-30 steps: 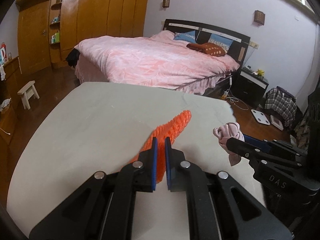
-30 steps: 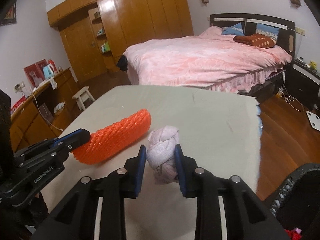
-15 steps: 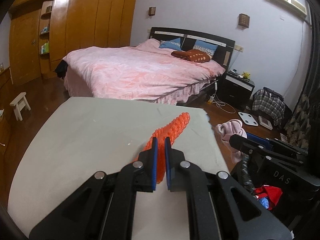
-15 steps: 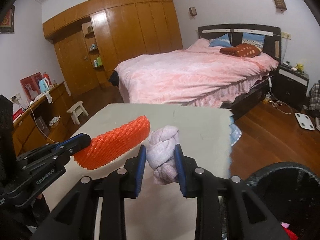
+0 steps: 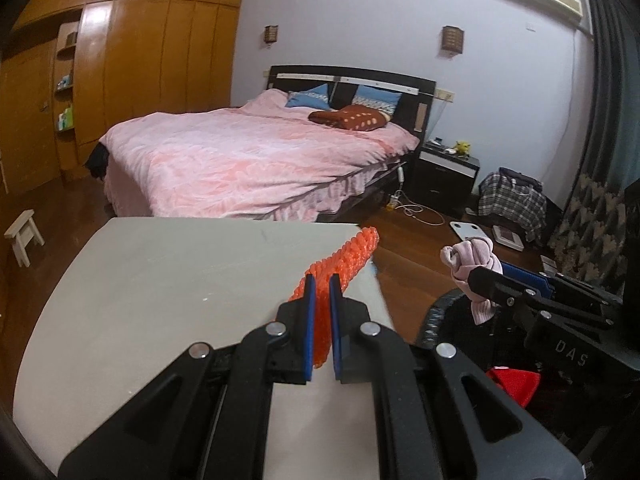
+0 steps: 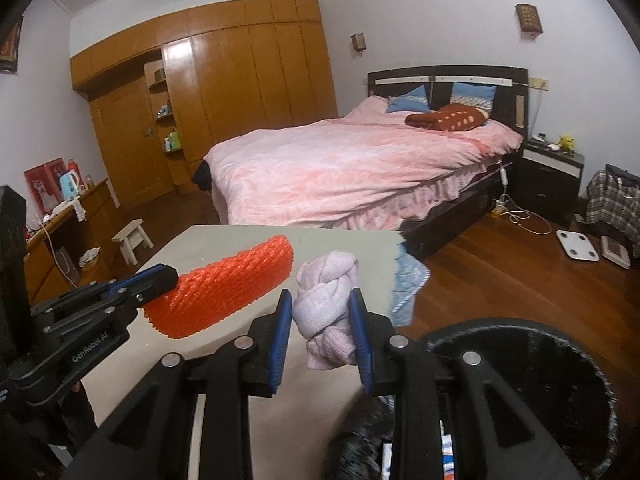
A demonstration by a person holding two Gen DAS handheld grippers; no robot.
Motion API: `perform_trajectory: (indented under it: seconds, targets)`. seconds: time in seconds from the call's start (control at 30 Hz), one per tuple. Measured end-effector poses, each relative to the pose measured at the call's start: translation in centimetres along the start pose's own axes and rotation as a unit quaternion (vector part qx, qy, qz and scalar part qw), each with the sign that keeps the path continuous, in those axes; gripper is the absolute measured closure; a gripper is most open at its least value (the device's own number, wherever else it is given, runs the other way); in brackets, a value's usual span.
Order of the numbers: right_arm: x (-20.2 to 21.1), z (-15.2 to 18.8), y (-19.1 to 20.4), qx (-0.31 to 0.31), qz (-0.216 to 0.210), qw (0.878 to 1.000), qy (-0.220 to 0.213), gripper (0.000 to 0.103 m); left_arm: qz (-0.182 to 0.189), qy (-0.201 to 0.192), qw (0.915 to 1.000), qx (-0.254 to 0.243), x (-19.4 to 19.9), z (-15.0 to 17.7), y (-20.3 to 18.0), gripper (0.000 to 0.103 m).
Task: Collect trash
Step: 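Lift and carry the orange mesh and pink cloth over the trash bin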
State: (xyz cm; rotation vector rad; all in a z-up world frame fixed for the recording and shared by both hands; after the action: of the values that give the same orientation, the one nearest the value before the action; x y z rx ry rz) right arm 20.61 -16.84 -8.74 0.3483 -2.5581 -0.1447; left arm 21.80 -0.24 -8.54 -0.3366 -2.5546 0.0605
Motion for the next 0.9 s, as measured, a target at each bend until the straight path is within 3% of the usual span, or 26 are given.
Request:
perform_trajectory:
  seconds: [0.4, 0.9]
  targets:
    - [5.1, 0.3, -4.8, -0.018, 0.043, 0.999, -0.026, 0.074, 0.054, -0.010, 0.9979, -0.035, 1.0, -0.4, -7.9, 0.097]
    - [9.9, 1.9, -10.6, -0.041, 0.104, 0.993, -0.040, 0.074, 0.121, -0.013, 0.9892, -0.082, 1.2, 0.1, -16.2, 0.097]
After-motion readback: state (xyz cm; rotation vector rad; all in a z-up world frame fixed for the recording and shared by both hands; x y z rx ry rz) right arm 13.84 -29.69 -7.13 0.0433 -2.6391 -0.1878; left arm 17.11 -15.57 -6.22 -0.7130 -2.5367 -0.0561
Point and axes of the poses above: each gripper's, at about its wrist camera, not at the fingertips, and x roughly against the way its jaws point, y to its left, z to its underside, the point moved 9 cm from there along -x, roughly the way its jaws point, and after that the axes turned 1 degree about y, right-handed, at the moved point
